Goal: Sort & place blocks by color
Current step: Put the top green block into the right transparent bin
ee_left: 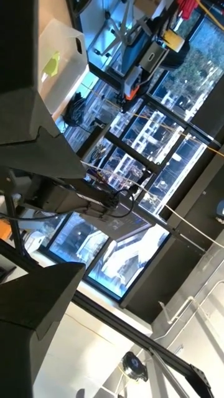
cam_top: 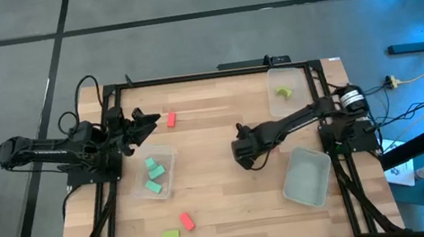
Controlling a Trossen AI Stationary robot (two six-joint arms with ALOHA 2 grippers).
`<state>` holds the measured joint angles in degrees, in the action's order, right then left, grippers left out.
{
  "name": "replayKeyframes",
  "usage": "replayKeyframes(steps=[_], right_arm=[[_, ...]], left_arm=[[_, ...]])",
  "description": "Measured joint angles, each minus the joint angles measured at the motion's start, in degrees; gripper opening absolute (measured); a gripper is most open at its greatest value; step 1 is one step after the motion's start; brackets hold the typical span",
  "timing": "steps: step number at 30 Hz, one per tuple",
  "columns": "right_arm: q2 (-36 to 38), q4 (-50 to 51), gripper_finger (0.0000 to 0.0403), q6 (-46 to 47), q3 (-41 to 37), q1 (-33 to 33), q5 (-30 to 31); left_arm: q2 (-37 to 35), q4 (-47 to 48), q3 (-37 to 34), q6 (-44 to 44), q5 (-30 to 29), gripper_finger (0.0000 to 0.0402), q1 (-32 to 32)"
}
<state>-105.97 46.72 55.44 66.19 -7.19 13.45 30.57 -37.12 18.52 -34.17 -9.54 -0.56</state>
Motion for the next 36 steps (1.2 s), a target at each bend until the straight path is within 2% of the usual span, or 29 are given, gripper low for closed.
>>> replayKeyframes(steps=[5,8,11,16,19,26,33,36], right_arm=[[7.0,-0.4,0.0136,-6.7,0.0,-1.8,4.3],[13.1,-7.5,0.0136,-11.6,-2.5,-3.4,6.4],[20.1,-25.3,0.0136,-13.3,-10.2,-4.3,6.0],[26.8,-64.7,0.0136,-14.1,-23.0,-4.0,5.0],[27.1,-76.6,0.0136,-16.8,-24.4,-3.0,4.9],[25.8,-77.8,0.0136,-24.1,-19.6,-1.7,3.4],[26.3,-77.0,0.0136,-25.9,-19.6,-1.5,3.3],[28.3,-70.4,0.0136,-27.1,-19.6,-1.1,3.2]], left_arm=[[0.0,0.1,0.0,-0.1,0.0,0.0225,0.0],[0.1,0.6,0.0,-0.1,0.0,0.0225,0.0],[0.3,1.4,0.0,-0.1,0.0,0.0225,0.0],[5.1,3.4,0.0,-2.6,0.5,0.0225,0.0],[11.7,5.3,2.0,-0.4,1.9,0.0225,-0.2],[27.1,6.1,11.0,15.2,1.9,0.0225,-1.8],[32.0,5.9,14.9,16.2,4.9,0.0225,-1.9],[31.0,5.7,15.1,14.4,5.9,0.0225,-1.7]])
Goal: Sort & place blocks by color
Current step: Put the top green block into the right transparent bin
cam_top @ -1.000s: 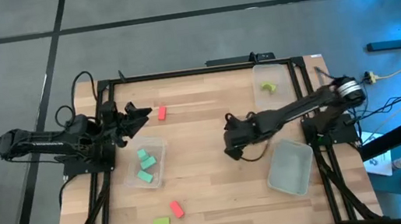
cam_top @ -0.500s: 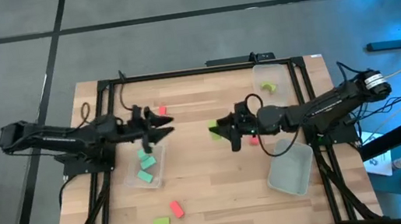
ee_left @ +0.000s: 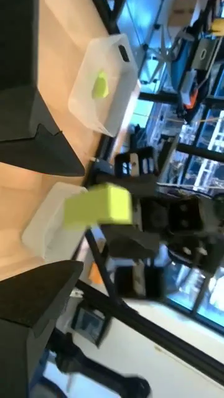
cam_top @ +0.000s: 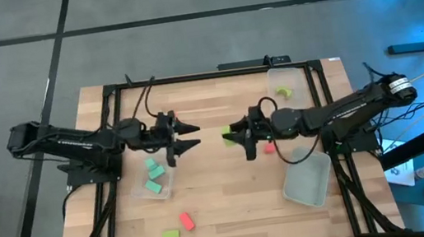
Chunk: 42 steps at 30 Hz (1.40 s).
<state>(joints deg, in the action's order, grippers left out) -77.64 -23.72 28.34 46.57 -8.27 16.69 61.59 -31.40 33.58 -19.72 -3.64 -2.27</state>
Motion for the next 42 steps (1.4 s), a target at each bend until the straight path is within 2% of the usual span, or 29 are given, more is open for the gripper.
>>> replayKeyframes(steps=[6,11,16,18,22,27,34,42], right_arm=[[8.5,17.1,0.0136,-0.9,0.0,4.5,2.8],[14.7,41.5,0.0136,5.7,2.9,11.7,12.2],[14.2,66.6,0.0136,10.5,9.5,21.7,14.7],[12.7,72.4,0.0136,10.5,10.8,26.0,14.3],[9.4,74.5,0.0136,7.3,9.0,36.2,6.7],[3.5,69.8,0.0136,1.2,3.4,45.3,-3.9],[-3.2,64.3,0.0136,-3.5,0.3,49.8,-6.5],[-7.7,62.6,0.0136,-4.7,0.3,50.6,-6.9]], left_arm=[[-7.7,3.8,0.0,0.4,0.2,0.0225,0.2],[-15.1,8.6,0.0,5.1,-1.6,0.0225,0.4],[-19.9,9.6,0.0,9.3,-5.1,0.0225,1.0],[-21.3,9.7,0.0,10.0,-5.8,0.0225,1.3],[-22.4,9.7,0.0,10.0,-6.5,0.0225,1.7],[-22.6,9.7,0.0,9.9,-9.8,0.0225,1.7],[-22.6,9.5,0.0,9.9,-14.6,0.0225,1.7],[-22.6,9.5,0.0,9.8,-17.2,0.0225,1.7]])
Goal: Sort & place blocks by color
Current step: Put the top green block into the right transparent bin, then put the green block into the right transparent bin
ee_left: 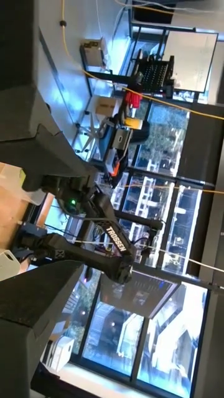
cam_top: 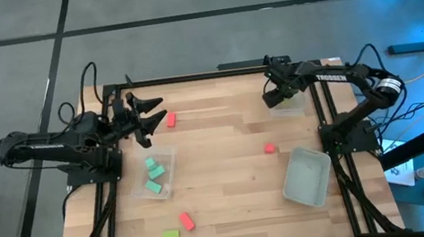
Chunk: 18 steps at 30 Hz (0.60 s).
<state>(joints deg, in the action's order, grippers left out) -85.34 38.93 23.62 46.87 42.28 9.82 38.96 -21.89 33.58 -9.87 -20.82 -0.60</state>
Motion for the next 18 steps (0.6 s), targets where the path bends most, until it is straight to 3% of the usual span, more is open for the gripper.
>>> replayKeyframes(steps=[10,18], right_arm=[[-3.0,-0.3,0.0142,0.1,0.0,0.3,-0.5],[-0.6,2.9,0.0263,0.0,0.0,0.4,-0.8]], left_arm=[[0.0,0.0,0.0,-0.2,0.8,0.0225,0.0],[0.0,0.0,0.0,-2.0,0.9,0.0225,-0.1]])
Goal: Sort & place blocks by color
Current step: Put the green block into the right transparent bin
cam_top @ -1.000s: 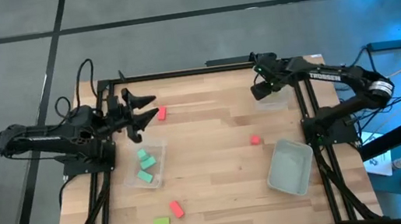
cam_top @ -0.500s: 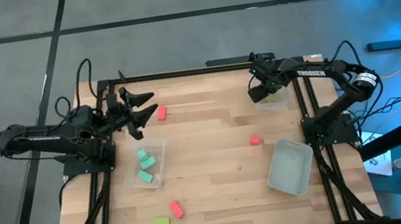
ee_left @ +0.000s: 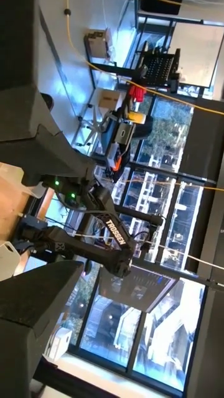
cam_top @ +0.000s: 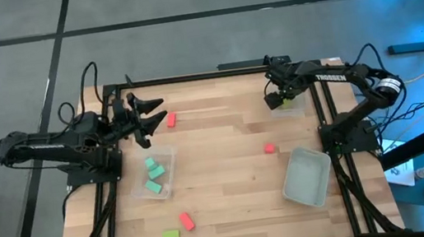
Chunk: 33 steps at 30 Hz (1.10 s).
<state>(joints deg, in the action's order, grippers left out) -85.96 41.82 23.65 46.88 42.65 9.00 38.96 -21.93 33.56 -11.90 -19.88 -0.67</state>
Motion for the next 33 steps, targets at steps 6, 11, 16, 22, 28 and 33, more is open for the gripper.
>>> replayKeyframes(steps=[6,11,16,22,28,33], right_arm=[[7.0,0.8,0.0279,-1.5,0.0,0.0,0.3],[16.9,-4.0,0.0277,1.0,0.0,-3.0,-0.6],[26.7,-17.6,0.0266,6.2,0.0,-12.1,-9.2],[30.3,-44.1,0.0266,12.1,0.1,-25.4,-21.1],[30.3,-53.6,0.0267,7.8,0.1,-36.5,-15.7],[30.2,-53.7,0.0267,2.2,0.1,-41.9,-14.6]], left_arm=[[-0.6,-0.1,0.0,-1.3,3.5,0.0225,0.0],[-1.9,-0.1,0.0,-5.4,9.7,0.0225,0.0],[-3.3,0.4,-0.1,-9.0,15.5,0.0225,0.0],[-3.5,2.4,-0.1,-8.2,18.5,0.0225,0.0],[-3.3,3.6,0.0,-7.0,17.9,0.0225,0.0],[-3.3,3.5,0.0,-7.0,17.8,0.0225,0.0]])
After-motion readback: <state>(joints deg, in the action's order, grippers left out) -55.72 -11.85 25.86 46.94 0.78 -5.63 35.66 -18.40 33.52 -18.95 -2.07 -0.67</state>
